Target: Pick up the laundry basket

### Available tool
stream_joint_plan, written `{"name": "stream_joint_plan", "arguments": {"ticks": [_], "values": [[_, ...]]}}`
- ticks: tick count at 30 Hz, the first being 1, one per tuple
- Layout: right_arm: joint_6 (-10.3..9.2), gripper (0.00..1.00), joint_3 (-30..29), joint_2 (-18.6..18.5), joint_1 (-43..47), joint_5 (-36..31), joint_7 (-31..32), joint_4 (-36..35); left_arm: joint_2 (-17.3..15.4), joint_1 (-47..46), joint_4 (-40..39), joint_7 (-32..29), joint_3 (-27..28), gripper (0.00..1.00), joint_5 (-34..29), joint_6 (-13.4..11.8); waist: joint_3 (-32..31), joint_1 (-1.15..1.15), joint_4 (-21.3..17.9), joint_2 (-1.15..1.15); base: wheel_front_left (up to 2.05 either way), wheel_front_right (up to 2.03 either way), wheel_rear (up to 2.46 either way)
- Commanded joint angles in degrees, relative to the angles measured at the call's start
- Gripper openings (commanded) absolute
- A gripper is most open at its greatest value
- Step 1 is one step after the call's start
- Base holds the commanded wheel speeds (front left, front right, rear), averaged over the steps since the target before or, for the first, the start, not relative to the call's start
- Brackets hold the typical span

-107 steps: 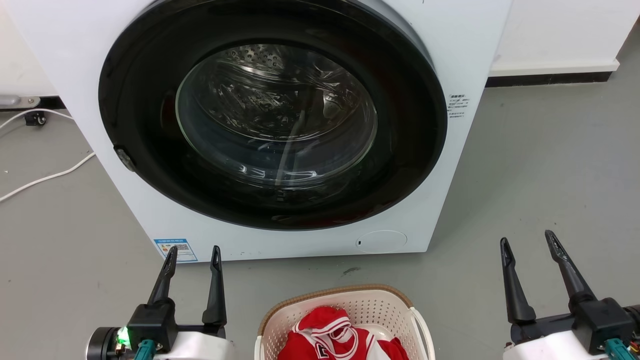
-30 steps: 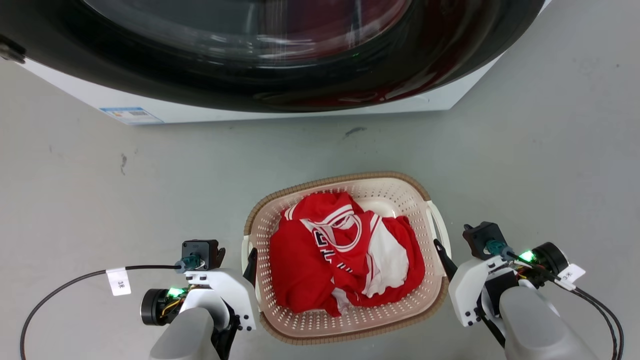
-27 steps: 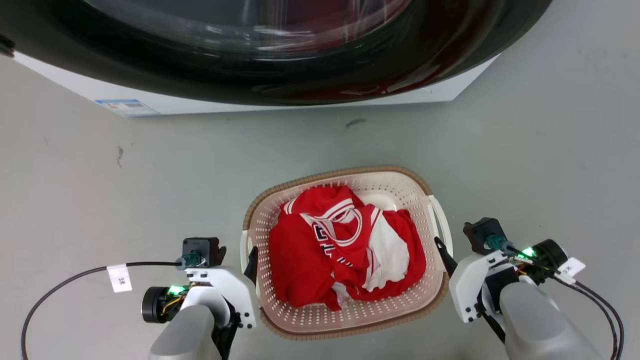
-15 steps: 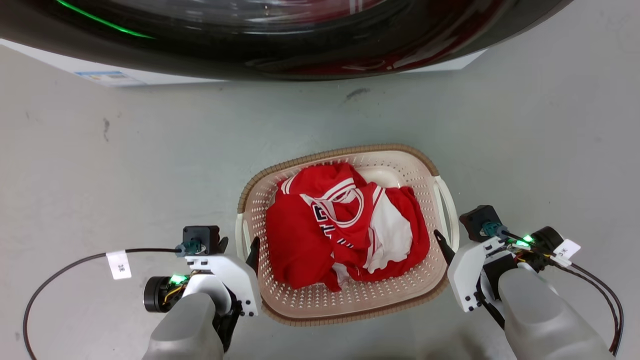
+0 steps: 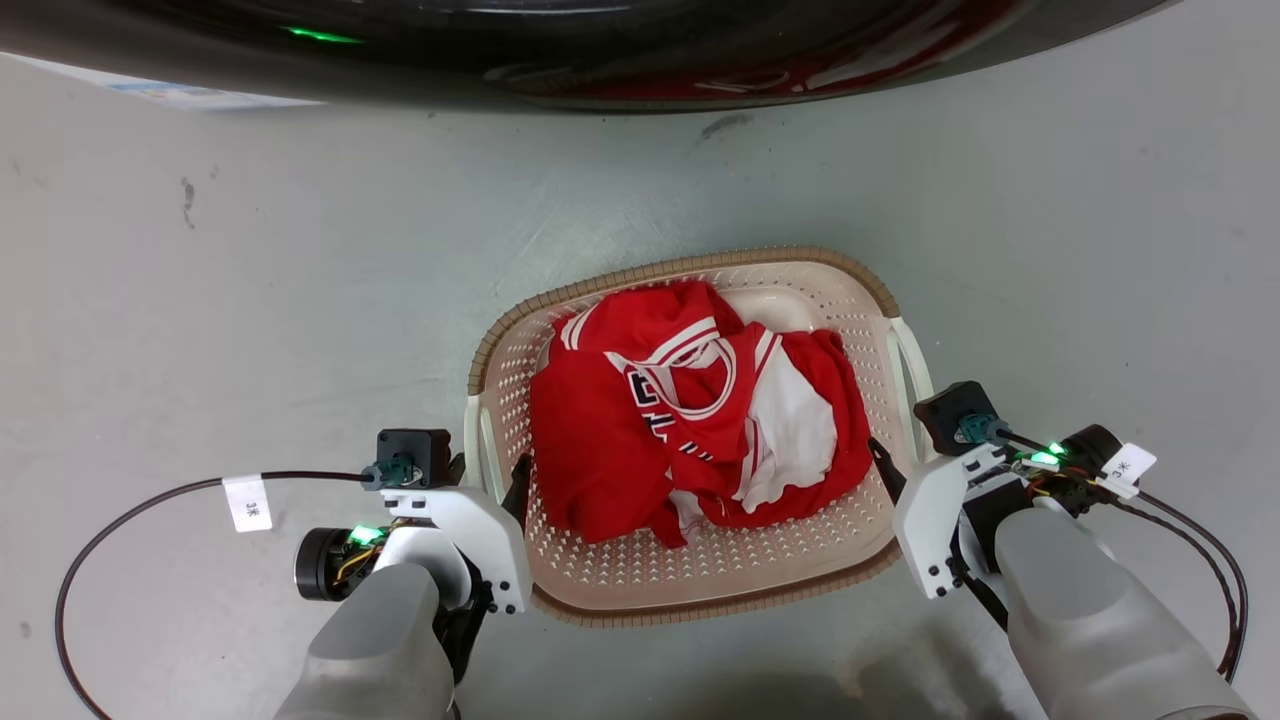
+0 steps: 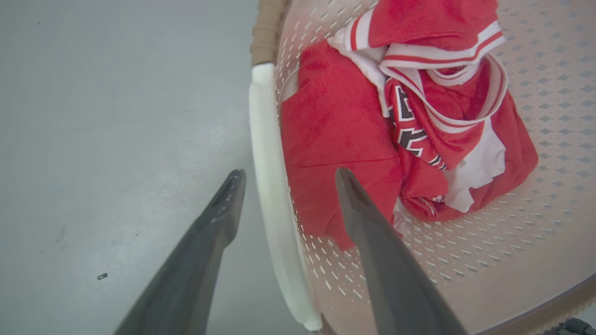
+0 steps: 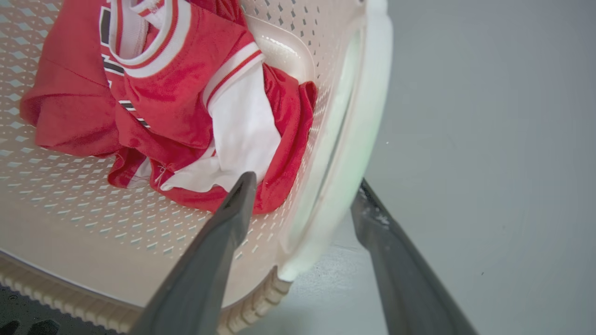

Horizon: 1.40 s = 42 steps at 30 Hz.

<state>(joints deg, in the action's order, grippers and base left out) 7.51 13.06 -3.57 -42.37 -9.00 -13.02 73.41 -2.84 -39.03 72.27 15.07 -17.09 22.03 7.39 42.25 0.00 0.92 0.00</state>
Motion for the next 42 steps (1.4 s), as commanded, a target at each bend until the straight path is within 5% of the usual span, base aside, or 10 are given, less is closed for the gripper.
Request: {"name": "stream_joint_plan", "arguments": {"ticks": [1, 6, 7, 8, 9, 10, 30, 42], "values": [[-0.04, 1.0, 0.08, 0.11, -0.94, 0.62, 0.22, 0.18, -0.07, -0.83, 0.18, 0.04, -0.48, 1.0, 0.61, 0.04, 0.61, 0.0, 0.1, 0.0, 0.0, 0.0, 0.0], [-0.04, 1.0, 0.2, 0.17, -1.56, 0.96, 1.9, 0.27, -0.07, -1.68, 0.26, 0.06, -2.12, 1.0, 1.82, 0.05, 1.74, 0.0, 0.27, 0.0, 0.0, 0.0, 0.0], [-0.04, 0.85, 0.26, 0.17, -1.6, 0.98, 2.09, 0.28, -0.07, -1.75, 0.36, -0.02, -2.5, 1.0, 1.9, 0.05, 1.88, 0.0, 0.23, 0.0, 0.0, 0.0, 0.0], [-0.04, 0.4, 0.28, 0.17, -1.75, 1.01, 2.15, 0.31, -0.07, -1.85, 0.43, -0.11, -2.82, 0.84, 2.16, 0.05, 2.02, 0.0, 0.2, 0.0, 0.0, 0.0, 0.0], [-0.04, 0.0, 0.19, 0.16, -1.85, 1.22, 2.46, 0.33, -0.08, -2.15, 0.45, -0.09, -3.3, 0.23, 2.04, -0.19, 2.14, 0.0, 0.18, 0.0, 0.0, 0.0, 0.0], [-0.04, 0.0, 0.22, 0.17, -1.89, 1.11, 2.58, 0.34, -0.08, -2.35, 0.43, -0.06, -3.62, 0.0, 2.12, -0.28, 2.24, 0.0, 0.16, 0.0, 0.0, 0.0, 0.0], [-0.03, 0.0, 3.48, 0.74, 3.61, 5.33, 6.85, 0.4, 0.04, 1.49, 1.16, -3.2, -8.94, 0.0, 6.28, 0.1, -7.53, 0.0, 0.0, 0.0, 0.0, 0.0, 0.0], [0.06, 0.0, 14.83, 1.23, 8.57, 17.6, 12.05, -0.98, 0.56, 6.49, -1.36, -12.41, -16.02, 0.0, 11.48, 0.4, -20.23, 0.0, 0.26, 0.0, 0.0, 0.0, 0.0]]}}
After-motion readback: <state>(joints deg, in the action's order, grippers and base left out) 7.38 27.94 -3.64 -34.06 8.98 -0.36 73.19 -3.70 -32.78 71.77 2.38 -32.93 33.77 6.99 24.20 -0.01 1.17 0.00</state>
